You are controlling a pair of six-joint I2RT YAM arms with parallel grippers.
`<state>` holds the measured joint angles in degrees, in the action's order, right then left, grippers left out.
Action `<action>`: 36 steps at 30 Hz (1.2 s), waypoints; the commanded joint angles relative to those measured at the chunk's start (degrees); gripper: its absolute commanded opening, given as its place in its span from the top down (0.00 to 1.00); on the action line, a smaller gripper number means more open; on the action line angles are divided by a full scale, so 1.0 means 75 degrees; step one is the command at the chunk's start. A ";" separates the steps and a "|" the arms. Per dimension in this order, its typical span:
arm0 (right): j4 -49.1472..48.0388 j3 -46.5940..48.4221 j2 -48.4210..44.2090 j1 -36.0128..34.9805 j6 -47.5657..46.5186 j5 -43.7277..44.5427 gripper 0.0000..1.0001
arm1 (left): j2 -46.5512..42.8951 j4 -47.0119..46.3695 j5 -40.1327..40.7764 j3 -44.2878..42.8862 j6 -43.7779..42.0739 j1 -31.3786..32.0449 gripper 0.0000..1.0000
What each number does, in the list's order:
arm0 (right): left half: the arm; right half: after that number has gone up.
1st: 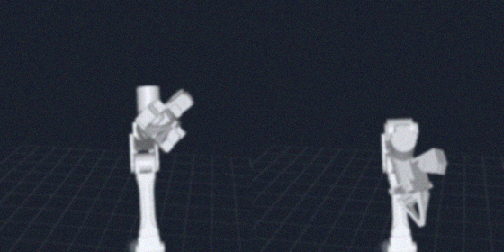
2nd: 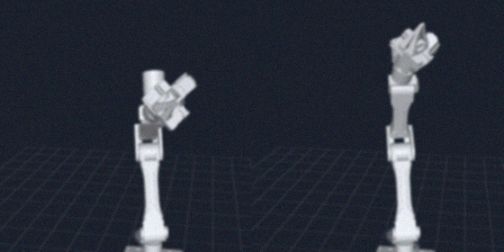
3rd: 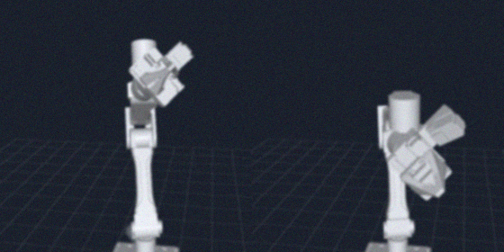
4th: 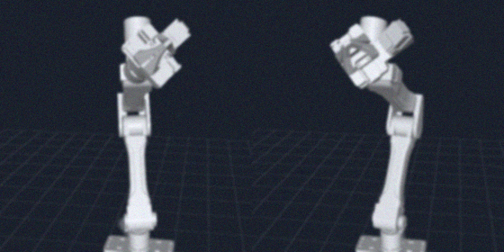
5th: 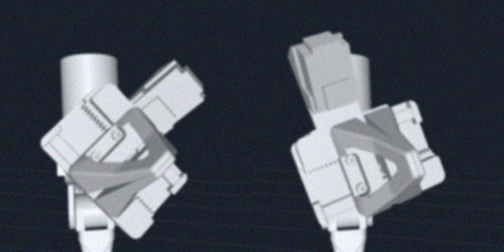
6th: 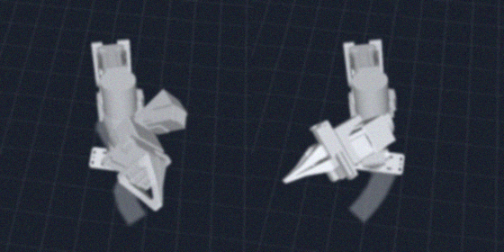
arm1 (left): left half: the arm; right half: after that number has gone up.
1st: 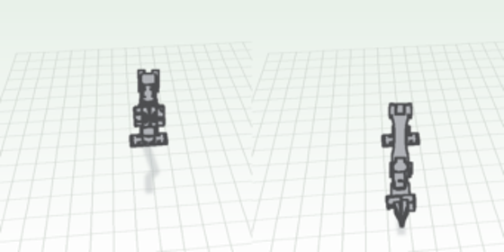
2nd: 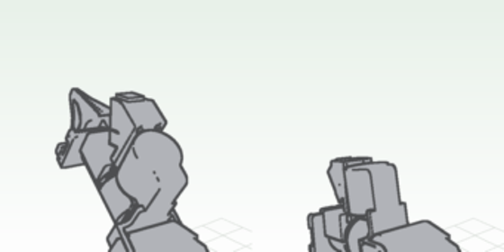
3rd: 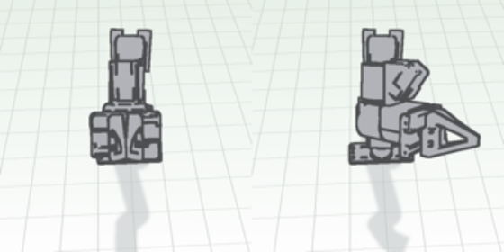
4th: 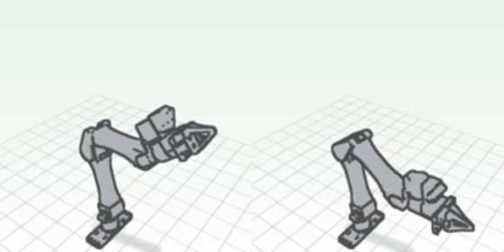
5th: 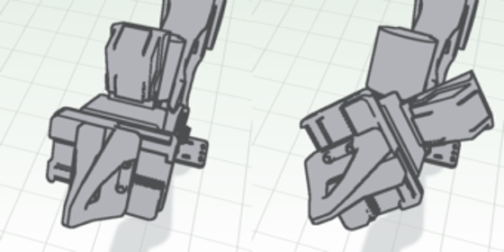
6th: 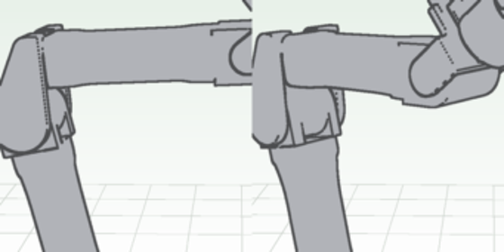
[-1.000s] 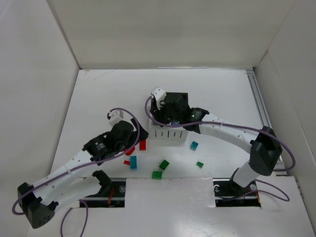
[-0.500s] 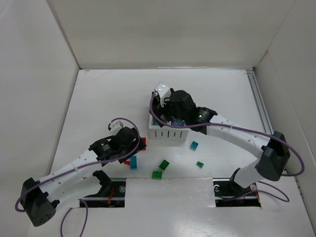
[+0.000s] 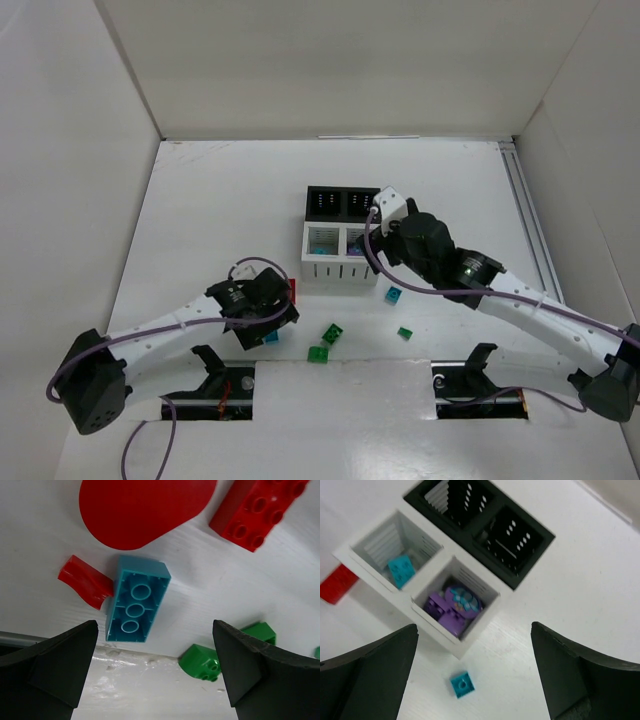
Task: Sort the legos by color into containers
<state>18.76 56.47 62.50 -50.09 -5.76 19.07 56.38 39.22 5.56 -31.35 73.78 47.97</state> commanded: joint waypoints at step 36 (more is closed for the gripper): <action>0.1329 -0.1411 -0.1841 0.2506 0.0077 -0.0644 0.01 | 0.1575 -0.1197 0.2293 -0.4326 -0.2335 0.0486 0.80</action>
<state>27.22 46.98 49.60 -31.90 -4.75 15.46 67.13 36.45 18.98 -60.23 63.51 53.21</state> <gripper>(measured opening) 0.987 0.345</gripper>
